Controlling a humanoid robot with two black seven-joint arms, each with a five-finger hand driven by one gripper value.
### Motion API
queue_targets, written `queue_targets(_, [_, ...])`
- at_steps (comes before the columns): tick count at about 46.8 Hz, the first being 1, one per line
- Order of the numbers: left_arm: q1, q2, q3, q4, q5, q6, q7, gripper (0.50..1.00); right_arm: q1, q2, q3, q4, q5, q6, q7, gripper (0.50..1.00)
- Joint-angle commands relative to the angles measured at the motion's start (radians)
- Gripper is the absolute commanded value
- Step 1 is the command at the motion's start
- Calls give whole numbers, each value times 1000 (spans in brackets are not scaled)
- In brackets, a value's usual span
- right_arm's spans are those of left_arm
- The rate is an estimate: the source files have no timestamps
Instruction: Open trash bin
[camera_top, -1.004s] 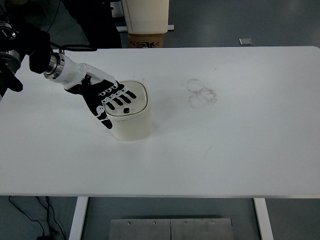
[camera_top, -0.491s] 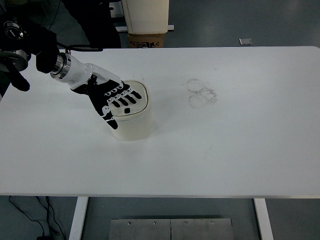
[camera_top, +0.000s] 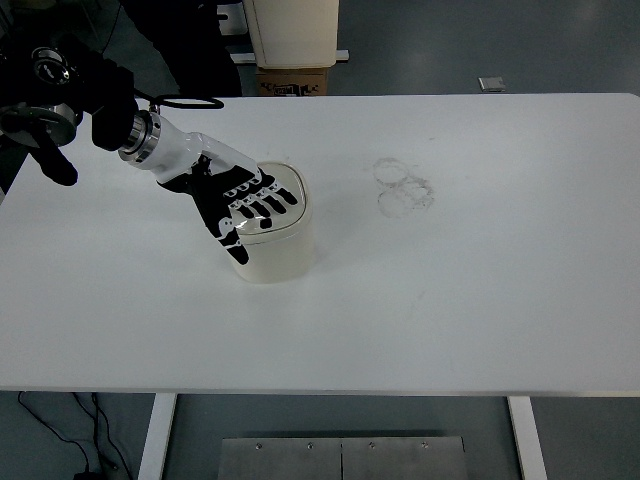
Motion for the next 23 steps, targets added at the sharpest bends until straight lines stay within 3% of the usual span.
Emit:
queue_targets(1, [-31, 6, -4, 3, -2, 1, -1, 1000, 0, 0, 0, 0, 0, 0, 0, 991])
queue_targets(15, [-76, 15, -8, 8, -39, 1, -1, 1000, 0, 0, 0, 0, 0, 0, 0, 991])
queue_targets(23, [-69, 17, -11, 109, -71, 1, -3, 1000, 0, 0, 0, 0, 0, 0, 0, 991])
